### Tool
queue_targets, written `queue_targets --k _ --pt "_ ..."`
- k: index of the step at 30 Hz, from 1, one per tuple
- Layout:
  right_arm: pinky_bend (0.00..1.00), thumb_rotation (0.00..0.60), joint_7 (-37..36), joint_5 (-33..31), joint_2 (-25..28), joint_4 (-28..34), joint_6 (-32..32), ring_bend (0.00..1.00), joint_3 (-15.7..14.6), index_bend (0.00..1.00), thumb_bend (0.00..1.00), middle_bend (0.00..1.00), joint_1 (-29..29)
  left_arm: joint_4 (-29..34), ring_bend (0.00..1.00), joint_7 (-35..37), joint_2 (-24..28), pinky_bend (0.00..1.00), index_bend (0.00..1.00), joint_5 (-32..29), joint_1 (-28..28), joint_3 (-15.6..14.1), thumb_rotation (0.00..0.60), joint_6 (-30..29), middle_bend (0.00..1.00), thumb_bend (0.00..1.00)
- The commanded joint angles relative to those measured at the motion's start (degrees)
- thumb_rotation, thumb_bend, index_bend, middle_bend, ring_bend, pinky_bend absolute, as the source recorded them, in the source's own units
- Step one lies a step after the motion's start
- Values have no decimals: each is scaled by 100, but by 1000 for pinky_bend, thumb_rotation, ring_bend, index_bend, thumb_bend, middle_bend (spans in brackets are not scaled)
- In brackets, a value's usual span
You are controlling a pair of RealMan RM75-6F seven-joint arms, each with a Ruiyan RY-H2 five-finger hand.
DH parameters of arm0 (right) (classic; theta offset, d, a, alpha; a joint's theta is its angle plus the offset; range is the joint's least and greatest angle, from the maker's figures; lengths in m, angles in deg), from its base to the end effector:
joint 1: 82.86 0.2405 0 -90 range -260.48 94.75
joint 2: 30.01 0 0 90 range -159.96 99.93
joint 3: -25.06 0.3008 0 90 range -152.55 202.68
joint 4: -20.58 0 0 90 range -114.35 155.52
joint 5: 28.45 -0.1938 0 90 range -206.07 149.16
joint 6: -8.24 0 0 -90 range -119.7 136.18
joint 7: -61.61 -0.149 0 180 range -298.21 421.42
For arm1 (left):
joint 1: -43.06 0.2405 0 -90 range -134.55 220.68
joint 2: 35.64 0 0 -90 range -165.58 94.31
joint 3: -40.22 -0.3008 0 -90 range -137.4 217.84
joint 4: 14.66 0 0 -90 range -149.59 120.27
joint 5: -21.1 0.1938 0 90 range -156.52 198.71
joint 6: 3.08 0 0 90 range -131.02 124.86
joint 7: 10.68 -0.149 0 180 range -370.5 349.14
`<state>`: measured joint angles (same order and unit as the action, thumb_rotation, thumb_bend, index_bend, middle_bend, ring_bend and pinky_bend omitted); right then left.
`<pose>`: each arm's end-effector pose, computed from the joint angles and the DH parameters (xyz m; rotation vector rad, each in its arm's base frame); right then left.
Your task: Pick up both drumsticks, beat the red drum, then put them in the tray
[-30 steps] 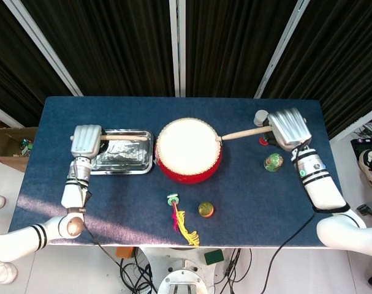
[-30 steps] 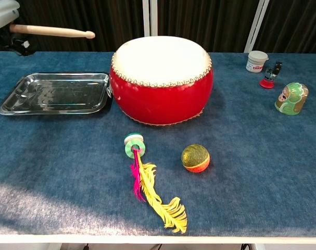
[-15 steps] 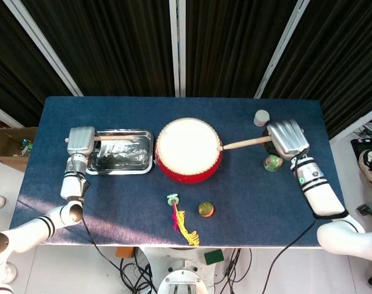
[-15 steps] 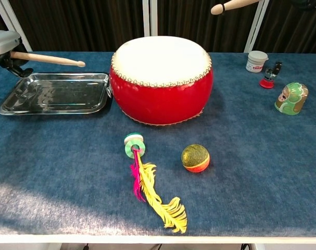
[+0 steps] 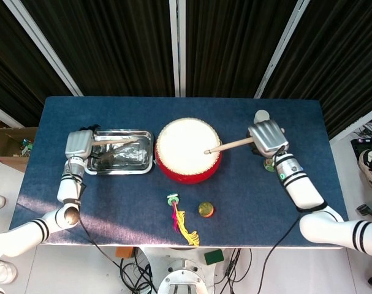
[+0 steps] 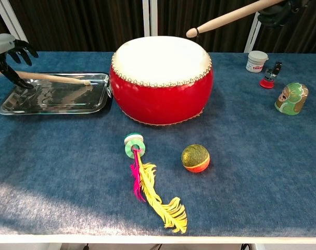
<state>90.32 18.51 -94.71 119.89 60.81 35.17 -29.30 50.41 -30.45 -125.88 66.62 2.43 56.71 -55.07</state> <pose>-0.1392 -0.4186 0.1358 1.8392 -0.7570 0.7693 -0.2819 0.4316 0.0472 -1.4146 -1.0819 -0.7093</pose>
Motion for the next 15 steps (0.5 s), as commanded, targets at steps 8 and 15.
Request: queue_targets --k 8,15 --pt "1000 600 181 -497 -478 -121 54 1000 417 1000 963 1000 493 2573 241 1110 1306 432 259 1171 498 270 600 -804 274 111" --pt "1000 600 233 -959 -826 -184 350 1000 679 1000 959 1000 725 3497 309 1768 1612 544 345 1386 332 530 600 -525 350 94"
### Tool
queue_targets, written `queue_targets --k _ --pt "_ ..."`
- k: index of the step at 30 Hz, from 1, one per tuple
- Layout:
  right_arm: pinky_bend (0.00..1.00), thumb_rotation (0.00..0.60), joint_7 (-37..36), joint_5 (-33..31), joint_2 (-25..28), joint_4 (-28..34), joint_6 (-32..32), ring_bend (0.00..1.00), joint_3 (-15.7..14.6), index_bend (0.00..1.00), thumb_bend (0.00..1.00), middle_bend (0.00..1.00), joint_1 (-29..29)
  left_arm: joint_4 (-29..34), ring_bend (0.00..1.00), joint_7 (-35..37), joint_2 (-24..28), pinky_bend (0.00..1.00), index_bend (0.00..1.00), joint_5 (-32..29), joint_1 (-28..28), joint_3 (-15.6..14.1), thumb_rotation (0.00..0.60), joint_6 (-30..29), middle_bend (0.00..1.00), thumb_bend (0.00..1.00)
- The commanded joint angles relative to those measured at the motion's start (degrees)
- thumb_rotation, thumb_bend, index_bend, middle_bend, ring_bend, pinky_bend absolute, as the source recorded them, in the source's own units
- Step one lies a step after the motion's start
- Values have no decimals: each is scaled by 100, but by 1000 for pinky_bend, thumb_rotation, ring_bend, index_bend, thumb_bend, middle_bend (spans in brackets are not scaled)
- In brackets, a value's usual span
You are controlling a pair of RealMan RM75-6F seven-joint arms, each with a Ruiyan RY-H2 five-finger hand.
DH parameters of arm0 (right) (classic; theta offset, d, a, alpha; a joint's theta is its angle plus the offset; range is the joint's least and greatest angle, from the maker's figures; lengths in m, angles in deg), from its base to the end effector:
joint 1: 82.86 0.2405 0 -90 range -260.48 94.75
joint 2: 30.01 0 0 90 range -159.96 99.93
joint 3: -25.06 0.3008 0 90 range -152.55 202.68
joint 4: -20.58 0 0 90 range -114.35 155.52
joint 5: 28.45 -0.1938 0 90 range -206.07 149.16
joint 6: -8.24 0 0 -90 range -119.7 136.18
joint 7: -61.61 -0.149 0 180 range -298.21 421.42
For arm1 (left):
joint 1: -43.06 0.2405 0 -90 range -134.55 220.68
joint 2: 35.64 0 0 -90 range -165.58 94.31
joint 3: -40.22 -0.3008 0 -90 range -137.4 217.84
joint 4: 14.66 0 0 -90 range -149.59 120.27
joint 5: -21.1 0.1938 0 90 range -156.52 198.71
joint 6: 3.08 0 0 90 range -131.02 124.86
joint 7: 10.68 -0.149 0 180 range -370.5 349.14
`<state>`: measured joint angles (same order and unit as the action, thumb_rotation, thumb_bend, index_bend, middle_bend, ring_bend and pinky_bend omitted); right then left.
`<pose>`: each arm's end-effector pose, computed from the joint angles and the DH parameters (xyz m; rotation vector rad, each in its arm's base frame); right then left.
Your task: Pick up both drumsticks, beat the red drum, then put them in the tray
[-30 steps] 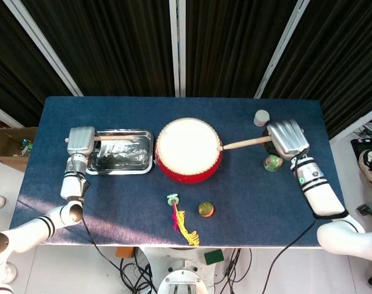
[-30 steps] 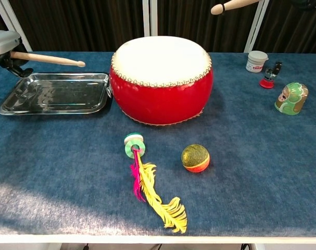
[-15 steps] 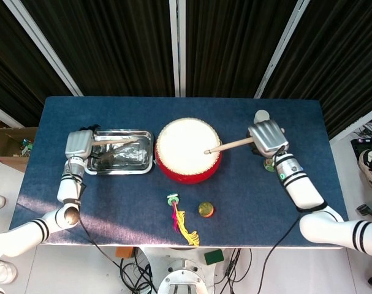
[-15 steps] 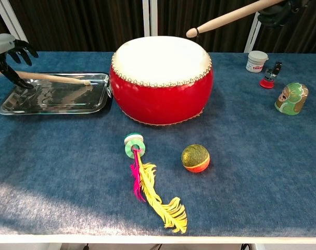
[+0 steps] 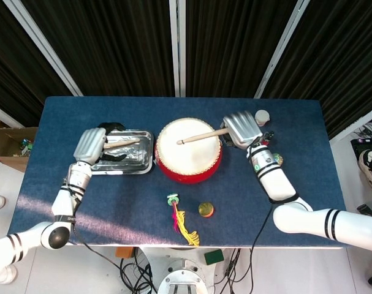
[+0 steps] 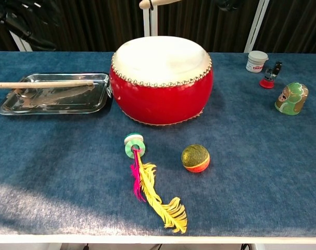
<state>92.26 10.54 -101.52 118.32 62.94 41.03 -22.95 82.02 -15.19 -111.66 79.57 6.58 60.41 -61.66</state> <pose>-0.0779 -0.4404 0.1091 1.7967 -0.8287 0.9329 -0.1875 0.3842 0.1052 -1.4891 -1.2305 -1.2205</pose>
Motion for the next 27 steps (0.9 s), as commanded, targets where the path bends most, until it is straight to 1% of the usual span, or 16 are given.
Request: queue_targets --k 1,4,7,12,16,21,27 --pt "1000 600 46 -211 -198 -21 191 1000 118 1000 959 1000 112 410 319 246 214 558 348 53 -136 191 600 193 357 91" --pt "1000 600 59 -325 -407 0 402 1000 188 1000 960 1000 162 562 325 149 238 567 353 -86 -330 293 600 285 362 84" --pt "1000 600 190 -496 -585 -30 561 1000 217 1000 960 1000 242 580 325 -155 180 567 354 -298 -561 366 600 256 362 81" --pt "1000 600 544 -885 -797 -40 758 1000 289 1000 959 1000 442 565 325 -782 58 563 350 -819 -959 439 600 149 349 83" --pt "1000 600 889 -1244 -882 -14 896 1000 366 1000 959 1000 633 643 324 -1015 60 561 349 -1178 -1170 479 600 161 347 84" --pt "1000 600 1143 -1655 -907 88 982 1000 514 1000 959 1000 814 734 324 -845 47 560 351 -1451 -1294 543 600 241 353 84" --pt "1000 600 1178 -1805 -884 101 957 1000 540 1000 956 1000 868 580 327 -239 -202 561 373 -1307 -1262 549 600 253 383 85"
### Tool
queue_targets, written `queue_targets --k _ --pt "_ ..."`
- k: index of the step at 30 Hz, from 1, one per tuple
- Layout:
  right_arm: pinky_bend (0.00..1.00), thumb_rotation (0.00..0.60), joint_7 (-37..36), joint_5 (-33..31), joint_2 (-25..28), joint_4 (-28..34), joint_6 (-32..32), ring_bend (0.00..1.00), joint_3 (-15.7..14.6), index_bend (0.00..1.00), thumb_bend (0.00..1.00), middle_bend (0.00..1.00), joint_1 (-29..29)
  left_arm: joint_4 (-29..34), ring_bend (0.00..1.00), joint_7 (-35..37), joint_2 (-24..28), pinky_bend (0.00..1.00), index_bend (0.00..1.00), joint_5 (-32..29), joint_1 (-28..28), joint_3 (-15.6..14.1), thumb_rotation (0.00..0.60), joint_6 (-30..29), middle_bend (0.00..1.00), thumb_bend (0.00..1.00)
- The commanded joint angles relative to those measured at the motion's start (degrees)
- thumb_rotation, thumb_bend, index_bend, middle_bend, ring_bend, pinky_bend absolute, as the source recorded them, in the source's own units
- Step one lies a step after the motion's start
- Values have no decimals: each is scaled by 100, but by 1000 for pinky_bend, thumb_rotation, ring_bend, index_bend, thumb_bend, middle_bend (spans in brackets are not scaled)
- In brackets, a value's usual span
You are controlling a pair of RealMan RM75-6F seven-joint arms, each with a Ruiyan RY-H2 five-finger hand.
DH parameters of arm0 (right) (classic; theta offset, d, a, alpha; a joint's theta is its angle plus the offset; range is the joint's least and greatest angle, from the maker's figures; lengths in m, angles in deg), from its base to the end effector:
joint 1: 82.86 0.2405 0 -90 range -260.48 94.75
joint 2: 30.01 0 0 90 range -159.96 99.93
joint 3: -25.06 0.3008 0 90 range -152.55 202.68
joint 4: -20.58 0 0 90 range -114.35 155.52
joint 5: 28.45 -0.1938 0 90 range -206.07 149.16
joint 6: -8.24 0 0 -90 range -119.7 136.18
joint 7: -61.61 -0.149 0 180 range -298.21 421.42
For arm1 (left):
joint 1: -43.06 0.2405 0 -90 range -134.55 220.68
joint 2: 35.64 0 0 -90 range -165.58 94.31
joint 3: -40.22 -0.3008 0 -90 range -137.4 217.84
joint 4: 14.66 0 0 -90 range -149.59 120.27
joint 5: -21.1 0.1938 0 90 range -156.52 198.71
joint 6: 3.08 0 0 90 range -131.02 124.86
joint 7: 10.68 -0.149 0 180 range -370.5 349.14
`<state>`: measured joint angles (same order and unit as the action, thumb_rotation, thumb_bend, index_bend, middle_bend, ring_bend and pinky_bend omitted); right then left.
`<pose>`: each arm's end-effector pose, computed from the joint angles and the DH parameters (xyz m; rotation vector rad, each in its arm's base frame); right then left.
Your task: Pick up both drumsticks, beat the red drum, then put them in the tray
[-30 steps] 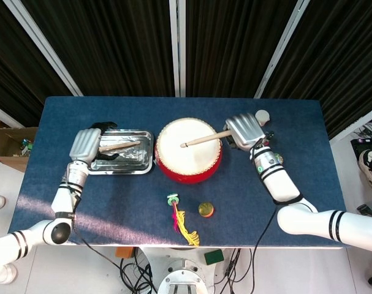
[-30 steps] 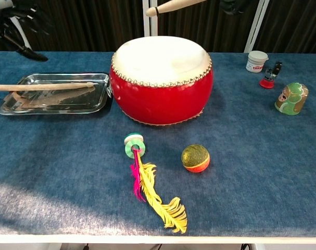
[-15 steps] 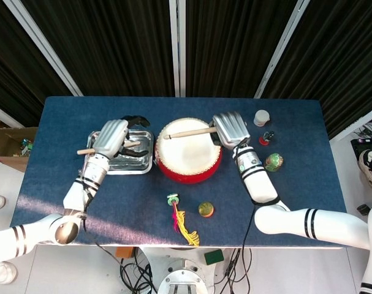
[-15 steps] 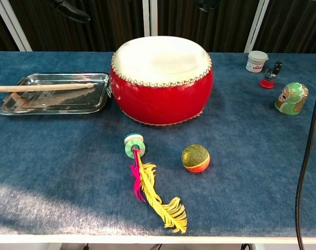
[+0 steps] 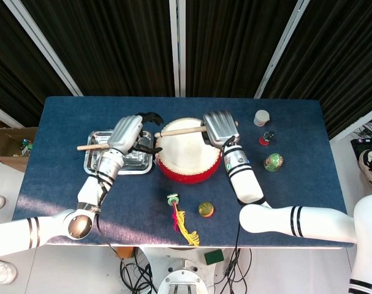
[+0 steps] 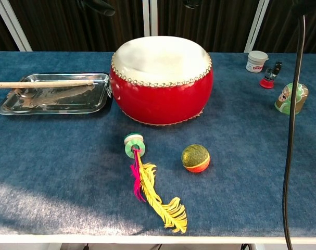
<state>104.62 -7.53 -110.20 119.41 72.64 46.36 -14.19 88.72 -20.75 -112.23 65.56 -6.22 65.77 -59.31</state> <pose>-0.0183 -0.4439 0.0714 1.7117 -0.9219 0.9196 -0.0847 0.4099 0.0976 -1.5765 -1.3257 -1.3410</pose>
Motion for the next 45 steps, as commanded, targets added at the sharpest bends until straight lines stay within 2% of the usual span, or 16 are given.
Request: queue_targets --k 1,6,11,21,26,32,45 --pt "1000 600 -126 23 -35 -25 -39 1000 9 1000 956 1000 -29 -119 329 413 -174 561 377 133 28 12 600 30 387 86" --pt "1000 600 -610 352 -212 -262 -254 1000 -71 1000 956 1000 -195 -287 341 837 -325 563 403 417 74 28 600 -32 403 85" --pt "1000 600 -1279 805 -414 -484 -486 1000 -53 1000 956 1000 -387 -433 395 1105 -460 587 440 689 102 4 600 -121 447 84" --pt "1000 600 -3202 2396 -1138 -1483 -767 1000 -139 1000 946 1000 -949 -384 395 1627 -348 593 432 1224 288 -86 600 -154 443 85" --pt "1000 600 -4040 3098 -1526 -1947 -717 1000 -94 1000 940 1000 -1103 -349 405 1722 -332 602 432 1370 294 -109 600 -163 443 85" --pt "1000 600 -4482 3538 -1813 -2319 -675 1000 -68 1000 935 1000 -1178 -423 412 1593 -407 622 434 1330 227 -96 600 -255 444 84" --pt "1000 600 -4512 3567 -1996 -2414 -787 1000 174 1000 929 1000 -1190 -599 483 1397 -526 651 521 1058 38 -53 600 -190 515 95"
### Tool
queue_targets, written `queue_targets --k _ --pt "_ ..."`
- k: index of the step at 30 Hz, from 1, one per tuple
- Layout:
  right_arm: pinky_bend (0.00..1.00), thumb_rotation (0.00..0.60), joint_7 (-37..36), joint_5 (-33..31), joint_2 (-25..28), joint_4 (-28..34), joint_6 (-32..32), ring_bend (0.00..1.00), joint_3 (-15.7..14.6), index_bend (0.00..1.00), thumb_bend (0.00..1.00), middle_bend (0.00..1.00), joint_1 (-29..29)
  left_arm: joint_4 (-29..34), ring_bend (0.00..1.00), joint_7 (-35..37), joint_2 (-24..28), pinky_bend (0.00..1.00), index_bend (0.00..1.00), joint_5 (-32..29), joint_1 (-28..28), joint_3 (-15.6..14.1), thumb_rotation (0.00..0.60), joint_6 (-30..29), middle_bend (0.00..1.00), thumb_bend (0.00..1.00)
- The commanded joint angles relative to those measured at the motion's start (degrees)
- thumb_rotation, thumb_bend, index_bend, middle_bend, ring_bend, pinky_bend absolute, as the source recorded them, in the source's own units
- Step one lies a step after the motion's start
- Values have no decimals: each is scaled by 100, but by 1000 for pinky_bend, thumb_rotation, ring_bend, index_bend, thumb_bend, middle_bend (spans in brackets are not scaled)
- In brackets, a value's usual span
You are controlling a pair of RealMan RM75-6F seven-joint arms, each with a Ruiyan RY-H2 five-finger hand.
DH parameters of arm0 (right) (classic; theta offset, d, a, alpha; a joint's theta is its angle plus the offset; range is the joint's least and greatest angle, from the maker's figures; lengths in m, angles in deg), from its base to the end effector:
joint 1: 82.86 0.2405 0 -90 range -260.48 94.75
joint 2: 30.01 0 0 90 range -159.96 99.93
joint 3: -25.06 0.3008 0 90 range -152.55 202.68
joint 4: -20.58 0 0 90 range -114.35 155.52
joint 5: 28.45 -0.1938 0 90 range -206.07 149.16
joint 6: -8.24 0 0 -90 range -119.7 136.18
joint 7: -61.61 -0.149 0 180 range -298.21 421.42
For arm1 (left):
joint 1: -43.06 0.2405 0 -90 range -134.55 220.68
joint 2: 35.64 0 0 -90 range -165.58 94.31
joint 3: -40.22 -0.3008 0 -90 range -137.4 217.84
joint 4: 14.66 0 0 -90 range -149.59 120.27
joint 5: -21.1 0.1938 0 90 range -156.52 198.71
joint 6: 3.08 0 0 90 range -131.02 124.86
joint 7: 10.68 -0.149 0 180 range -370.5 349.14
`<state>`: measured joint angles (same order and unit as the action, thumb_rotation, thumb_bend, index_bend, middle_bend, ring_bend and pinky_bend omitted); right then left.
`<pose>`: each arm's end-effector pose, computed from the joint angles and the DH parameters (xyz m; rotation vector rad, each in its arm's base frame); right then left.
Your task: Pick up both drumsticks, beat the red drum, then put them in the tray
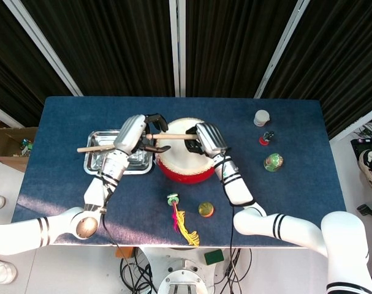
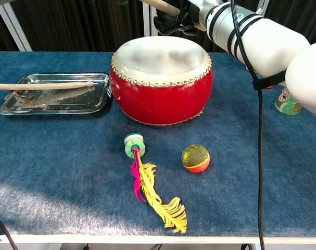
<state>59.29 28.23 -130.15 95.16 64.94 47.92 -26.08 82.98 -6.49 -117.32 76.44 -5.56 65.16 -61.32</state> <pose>-0.0586 -0.4399 -0.0217 1.5856 -1.3155 1.4690 -0.0805 0.4125 0.0819 -1.5202 -1.3886 -1.5581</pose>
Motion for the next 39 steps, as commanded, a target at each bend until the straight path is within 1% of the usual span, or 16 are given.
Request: queue_targets --k 1,11,20,26,29,33,35,37,39 --pt "1000 600 42 -13 -3 13 -28 1000 24 1000 929 1000 -1 -42 483 -49 -25 652 523 -45 -43 7 600 17 516 96" --pt "1000 600 257 -105 -48 7 -137 1000 85 1000 929 1000 11 -205 493 -264 -124 661 546 -248 -211 27 600 73 527 124" --pt "1000 600 354 -166 -48 40 -174 1000 157 1000 929 1000 -1 -263 521 -377 -138 674 580 -337 -293 -11 600 150 567 205" --pt "1000 600 394 -200 -56 40 -224 1000 176 1000 929 1000 -2 -293 574 -331 -166 686 615 -327 -313 -21 600 178 635 260" --pt "1000 600 442 -239 -44 51 -256 1000 182 1000 921 1000 -2 -291 599 -297 -149 686 644 -314 -325 -35 600 246 669 292" --pt "1000 600 512 -260 -8 101 -249 1000 190 1000 914 1000 -16 -321 631 -234 -150 693 687 -306 -329 -44 600 293 704 310" --pt "1000 600 531 -268 19 139 -236 1000 200 1000 877 1000 -29 -327 647 -172 -142 697 702 -317 -325 -38 600 334 723 313" --pt "1000 600 553 -285 54 193 -231 1000 207 1000 811 1000 -47 -344 659 -108 -133 698 714 -318 -319 -35 600 374 738 322" --pt "1000 600 580 -307 95 251 -234 1000 211 1000 782 1000 -64 -367 670 -44 -131 700 730 -306 -311 -33 600 399 753 335"
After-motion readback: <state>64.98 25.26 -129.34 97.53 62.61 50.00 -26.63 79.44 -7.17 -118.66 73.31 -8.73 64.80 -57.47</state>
